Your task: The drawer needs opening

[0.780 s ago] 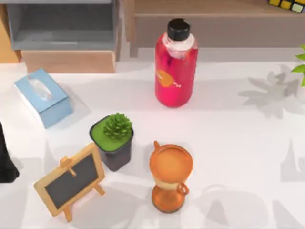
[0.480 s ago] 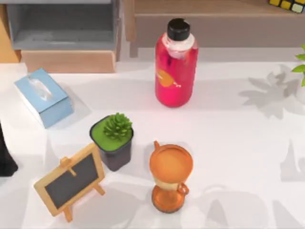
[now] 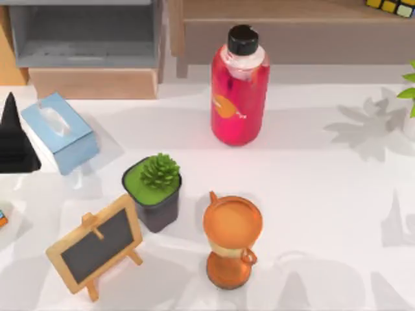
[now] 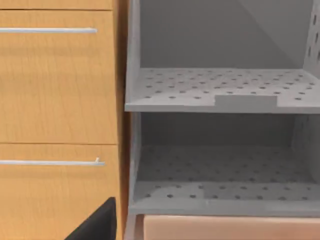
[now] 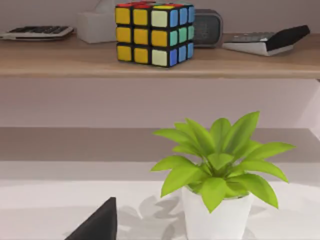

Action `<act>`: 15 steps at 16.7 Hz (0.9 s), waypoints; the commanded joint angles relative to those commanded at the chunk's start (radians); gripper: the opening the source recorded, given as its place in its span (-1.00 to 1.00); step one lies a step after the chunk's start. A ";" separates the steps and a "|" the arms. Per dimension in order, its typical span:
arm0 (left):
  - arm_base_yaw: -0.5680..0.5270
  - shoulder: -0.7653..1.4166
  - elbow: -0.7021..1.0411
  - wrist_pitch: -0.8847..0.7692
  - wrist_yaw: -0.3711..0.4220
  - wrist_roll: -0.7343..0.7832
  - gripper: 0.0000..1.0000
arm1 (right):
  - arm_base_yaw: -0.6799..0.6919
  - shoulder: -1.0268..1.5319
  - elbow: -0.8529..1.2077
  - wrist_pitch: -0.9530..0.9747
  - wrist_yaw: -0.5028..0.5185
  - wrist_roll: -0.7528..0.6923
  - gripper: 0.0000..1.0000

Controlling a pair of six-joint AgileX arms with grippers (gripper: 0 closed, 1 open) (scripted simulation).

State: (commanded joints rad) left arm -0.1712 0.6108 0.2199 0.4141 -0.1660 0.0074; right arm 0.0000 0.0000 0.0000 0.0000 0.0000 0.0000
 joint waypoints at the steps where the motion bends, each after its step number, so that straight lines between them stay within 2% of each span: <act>1: -0.020 0.079 0.025 0.048 -0.019 0.001 1.00 | 0.000 0.000 0.000 0.000 0.000 0.000 1.00; 7: -0.108 0.422 0.138 0.261 -0.105 0.006 1.00 | 0.000 0.000 0.000 0.000 0.000 0.000 1.00; 15: -0.104 0.469 0.157 0.293 -0.108 0.019 1.00 | 0.000 0.000 0.000 0.000 0.000 0.000 1.00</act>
State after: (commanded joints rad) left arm -0.2751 1.0802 0.3770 0.7067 -0.2737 0.0263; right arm 0.0000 0.0000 0.0000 0.0000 0.0000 0.0000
